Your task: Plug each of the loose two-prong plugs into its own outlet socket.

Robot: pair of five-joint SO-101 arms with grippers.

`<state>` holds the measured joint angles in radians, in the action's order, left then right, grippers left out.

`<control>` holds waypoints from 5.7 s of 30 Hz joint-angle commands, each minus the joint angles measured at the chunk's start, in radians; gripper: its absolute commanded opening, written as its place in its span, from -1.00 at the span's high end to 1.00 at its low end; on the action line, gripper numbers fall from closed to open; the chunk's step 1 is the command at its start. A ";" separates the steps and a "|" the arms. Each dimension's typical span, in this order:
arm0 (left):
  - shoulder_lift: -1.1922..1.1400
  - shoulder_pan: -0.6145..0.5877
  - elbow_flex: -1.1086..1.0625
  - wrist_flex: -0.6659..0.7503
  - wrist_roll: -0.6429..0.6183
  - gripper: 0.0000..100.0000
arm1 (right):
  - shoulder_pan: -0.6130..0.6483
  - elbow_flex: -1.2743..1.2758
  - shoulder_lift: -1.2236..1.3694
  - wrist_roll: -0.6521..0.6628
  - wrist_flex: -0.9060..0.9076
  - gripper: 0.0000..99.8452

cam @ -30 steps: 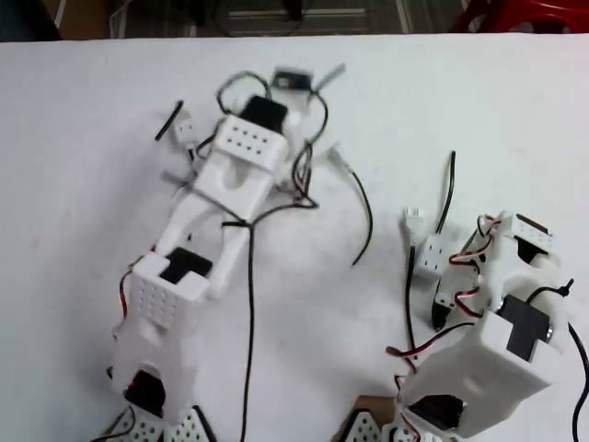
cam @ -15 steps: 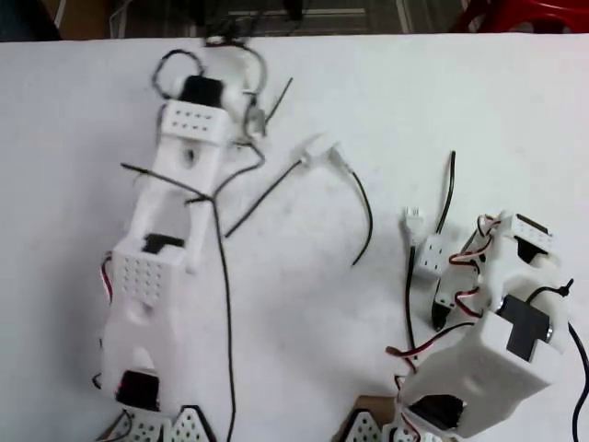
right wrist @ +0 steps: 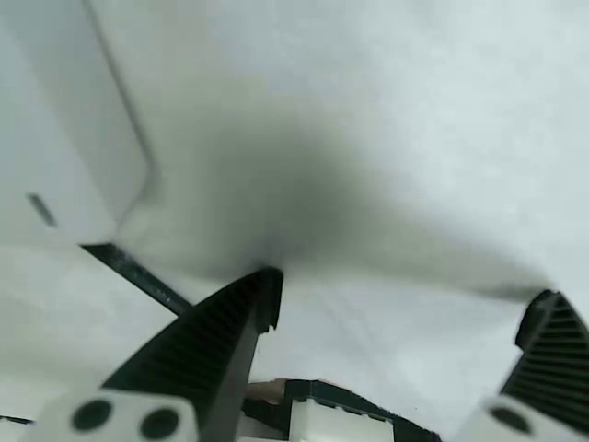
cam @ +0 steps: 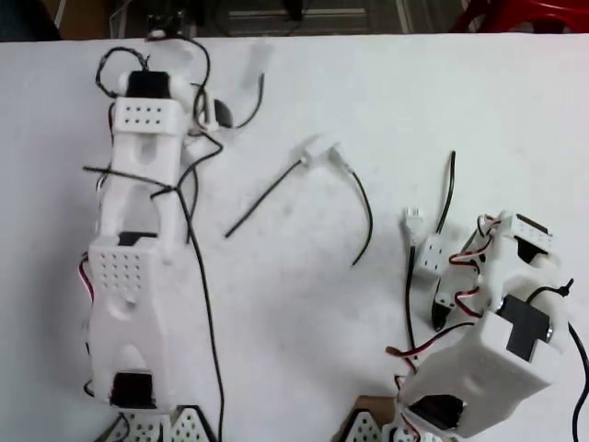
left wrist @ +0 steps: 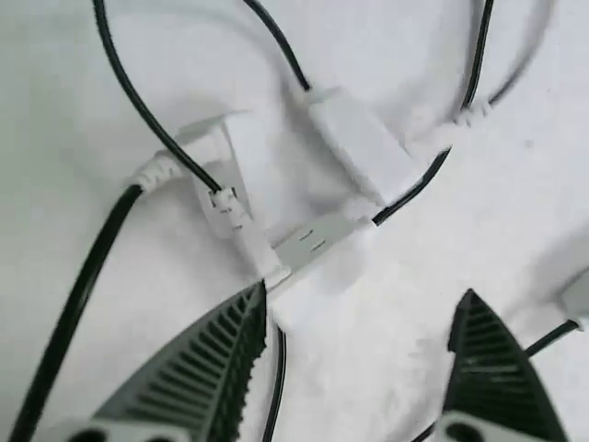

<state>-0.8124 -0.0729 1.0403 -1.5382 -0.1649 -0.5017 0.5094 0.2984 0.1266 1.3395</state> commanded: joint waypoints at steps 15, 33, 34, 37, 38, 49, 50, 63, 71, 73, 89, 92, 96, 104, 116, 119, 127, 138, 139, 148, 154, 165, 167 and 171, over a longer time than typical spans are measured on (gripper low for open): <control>0.383 -0.262 0.302 -0.255 0.035 0.32 | 0.013 -0.110 0.012 0.008 0.111 0.19; 1.069 -0.420 -0.951 -0.017 0.040 0.32 | 0.260 -0.531 -0.145 -0.209 0.306 0.19; 1.086 -0.420 -1.002 0.003 0.038 0.32 | 0.266 -0.522 -0.130 -0.236 0.268 0.19; 1.135 -0.417 -1.128 0.028 0.034 0.32 | 0.274 -0.508 -0.047 -0.318 0.145 0.19; 1.150 -0.415 -1.160 0.028 0.032 0.32 | 0.282 -0.508 -0.004 -0.345 0.113 0.19; 1.248 -0.404 -1.263 0.023 0.032 0.32 | 0.364 -0.781 0.440 -0.381 0.252 0.19; 1.248 -0.404 -1.263 0.021 0.032 0.32 | 0.352 -0.819 0.463 -0.377 0.283 0.20; 1.244 -0.406 -1.264 0.023 0.032 0.32 | 0.346 -0.945 0.479 -0.229 0.369 0.82; 1.244 -0.407 -1.264 0.023 0.038 0.32 | 0.467 -0.941 0.183 -0.236 0.378 0.88; 1.242 -0.430 -1.264 0.028 0.038 0.32 | 0.515 -0.941 0.107 -0.269 0.377 0.89; 1.242 -0.547 -1.313 0.031 0.040 0.32 | 1.067 -0.948 0.200 -0.798 0.082 0.89; 1.242 -0.547 -1.320 0.031 0.040 0.32 | 1.129 -0.948 0.263 -0.845 0.019 0.89; 1.242 -0.547 -1.323 0.031 0.040 0.32 | 1.184 -0.948 0.346 -0.852 -0.015 0.88; 1.241 -0.547 -1.324 0.051 0.040 0.32 | 1.207 -0.950 0.397 -0.870 -0.001 0.22; 1.241 -0.545 -1.326 0.051 0.040 0.32 | 1.129 -1.254 0.145 -0.868 0.361 -0.21; 1.241 -0.547 -1.326 0.051 0.041 0.32 | 1.067 -1.307 0.074 -0.804 0.374 -0.21; 1.242 -0.549 -1.324 0.051 0.124 0.32 | 0.791 -1.315 -0.099 -0.555 0.377 -0.21; 1.244 -0.542 -1.393 0.109 0.068 0.32 | 0.516 -0.950 -0.105 -0.304 0.355 -0.21; 1.244 -0.542 -1.401 0.115 0.068 0.32 | 0.510 -0.905 -0.090 -0.299 0.332 -0.20; 1.242 -0.542 -1.405 0.121 0.068 0.32 | 0.532 -0.660 0.140 -0.296 -0.018 0.31; 1.242 -0.542 -1.405 0.121 0.068 0.32 | 0.516 -0.680 0.237 -0.296 -0.024 0.40; 1.241 -0.542 -1.405 0.121 0.068 0.32 | 0.493 -0.698 0.315 -0.296 -0.022 0.73; 1.241 -0.542 -1.405 0.121 0.068 0.32 | 0.493 -0.712 0.318 -0.285 -0.022 0.83; 1.241 -0.542 -1.405 0.121 0.068 0.32 | 0.489 -0.747 0.312 -0.207 -0.002 0.85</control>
<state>0.3982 -0.6145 -0.3682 -1.4308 -0.0867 -0.0138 -0.1887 0.6145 -0.1235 1.3257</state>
